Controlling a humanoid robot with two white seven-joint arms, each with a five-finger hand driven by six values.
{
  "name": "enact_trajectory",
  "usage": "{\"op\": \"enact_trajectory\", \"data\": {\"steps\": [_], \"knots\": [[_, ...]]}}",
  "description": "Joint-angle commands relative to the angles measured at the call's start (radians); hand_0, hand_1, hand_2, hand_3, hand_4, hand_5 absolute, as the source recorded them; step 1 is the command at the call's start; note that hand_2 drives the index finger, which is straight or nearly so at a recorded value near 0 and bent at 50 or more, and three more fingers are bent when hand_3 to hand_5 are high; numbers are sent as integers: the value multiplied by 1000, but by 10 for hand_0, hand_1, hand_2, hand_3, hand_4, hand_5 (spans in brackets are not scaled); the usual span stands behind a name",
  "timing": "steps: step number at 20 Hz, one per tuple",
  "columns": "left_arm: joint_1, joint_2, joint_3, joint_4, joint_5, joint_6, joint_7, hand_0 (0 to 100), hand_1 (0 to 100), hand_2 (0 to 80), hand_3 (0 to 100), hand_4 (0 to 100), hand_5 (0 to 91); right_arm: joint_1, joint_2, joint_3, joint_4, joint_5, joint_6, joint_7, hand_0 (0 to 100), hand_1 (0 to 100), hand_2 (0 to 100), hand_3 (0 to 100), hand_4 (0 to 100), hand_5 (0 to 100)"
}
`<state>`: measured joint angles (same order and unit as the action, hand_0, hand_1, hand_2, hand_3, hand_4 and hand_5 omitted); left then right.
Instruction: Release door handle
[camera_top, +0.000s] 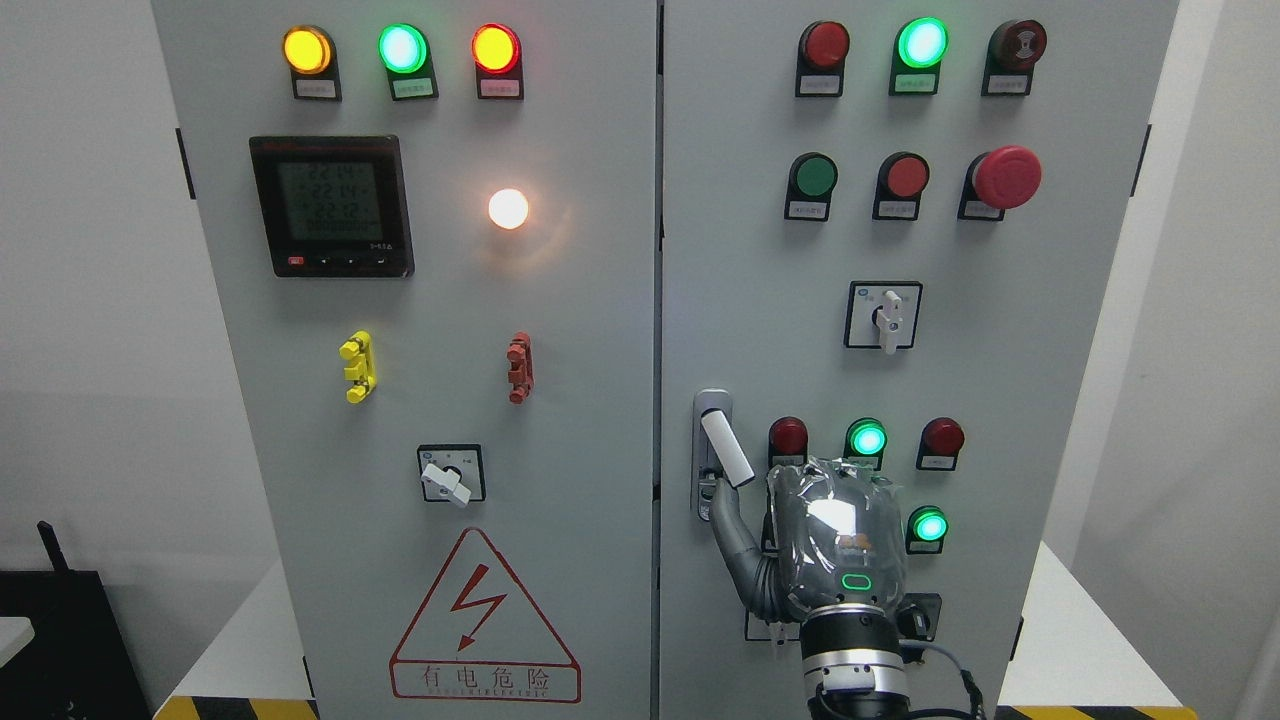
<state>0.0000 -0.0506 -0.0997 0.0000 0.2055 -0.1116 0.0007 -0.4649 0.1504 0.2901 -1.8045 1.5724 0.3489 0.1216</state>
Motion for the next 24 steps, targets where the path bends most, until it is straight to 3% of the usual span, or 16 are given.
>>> {"op": "enact_trajectory", "data": {"steps": [1, 24], "knots": [[34, 0, 0, -31, 0, 0, 1, 120, 389, 0, 0, 0, 0, 0, 1, -2, -1, 0, -1, -2, 589, 0, 1000, 1000, 1000, 938], [34, 0, 0, -31, 0, 0, 1, 120, 389, 0, 0, 0, 0, -1, 3, -11, -3, 0, -2, 0, 593, 0, 1000, 1000, 1000, 938]]}}
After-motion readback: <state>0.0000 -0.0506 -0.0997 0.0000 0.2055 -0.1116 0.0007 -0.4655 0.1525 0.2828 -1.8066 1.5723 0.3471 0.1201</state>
